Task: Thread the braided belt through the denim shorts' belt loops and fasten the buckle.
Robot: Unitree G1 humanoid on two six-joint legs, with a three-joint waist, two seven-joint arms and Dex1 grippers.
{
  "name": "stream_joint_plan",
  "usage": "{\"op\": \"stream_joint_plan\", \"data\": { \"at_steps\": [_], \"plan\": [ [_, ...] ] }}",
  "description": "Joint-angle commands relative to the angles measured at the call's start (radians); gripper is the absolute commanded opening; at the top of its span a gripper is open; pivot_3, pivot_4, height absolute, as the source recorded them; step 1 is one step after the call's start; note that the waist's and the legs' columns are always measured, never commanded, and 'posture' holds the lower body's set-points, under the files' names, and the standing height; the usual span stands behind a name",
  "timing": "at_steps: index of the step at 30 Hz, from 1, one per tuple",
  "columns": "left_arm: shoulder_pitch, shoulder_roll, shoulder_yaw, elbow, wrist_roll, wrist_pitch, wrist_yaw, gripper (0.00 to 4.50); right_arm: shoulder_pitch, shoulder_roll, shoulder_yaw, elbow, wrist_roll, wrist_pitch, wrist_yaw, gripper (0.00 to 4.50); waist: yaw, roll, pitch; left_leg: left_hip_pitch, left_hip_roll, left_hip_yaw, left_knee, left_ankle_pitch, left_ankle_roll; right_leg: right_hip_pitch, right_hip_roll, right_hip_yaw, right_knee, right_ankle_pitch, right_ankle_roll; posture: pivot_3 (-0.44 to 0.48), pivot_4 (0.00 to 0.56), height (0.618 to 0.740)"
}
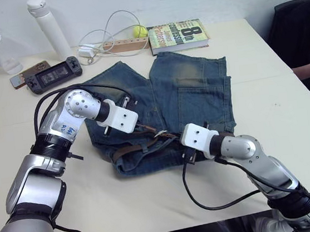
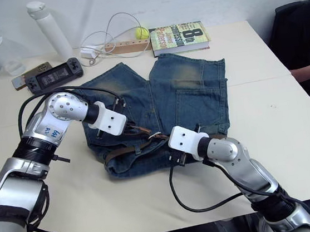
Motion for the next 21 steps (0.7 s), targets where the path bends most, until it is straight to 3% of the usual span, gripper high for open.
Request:
{"op": "stream_joint_plan", "data": {
  "at_steps": [1,13,21],
  "plan": [
    [-0.032,-0.008,0.004,-0.001,0.010,-0.031,-0.004,0.00,-0.013,-0.008,-0.042,-0.033,-0.014,-0.002,-0.020,0.05,0.001,0.000,0.000,0.000,0.000,0.000,0.000,0.000,0.000,0.000,0.000,0.000,0.000,0.000,0.000,0.000,0.150,0.734],
    [-0.039,-0.087,0.035,-0.029,-0.027,0.088,0.006,0.00,-0.033,0.000,-0.011,-0.044,-0.035,-0.001,-0.013,0.05,-0.003,0.000,0.000,0.000,-0.001,0.000,0.001,0.000,0.000,0.000,0.000,0.000,0.002,0.000,0.000,0.000,0.150,0.734],
    [0.026,-0.109,0.013,-0.148,-0.047,0.190,-0.043,0.00,-0.062,0.029,-0.009,-0.044,-0.046,0.012,-0.024,0.05,-0.005,0.000,0.000,0.000,-0.001,0.000,0.001,0.000,0.000,-0.001,0.000,0.001,0.003,0.000,0.000,0.000,0.150,0.734]
  ]
}}
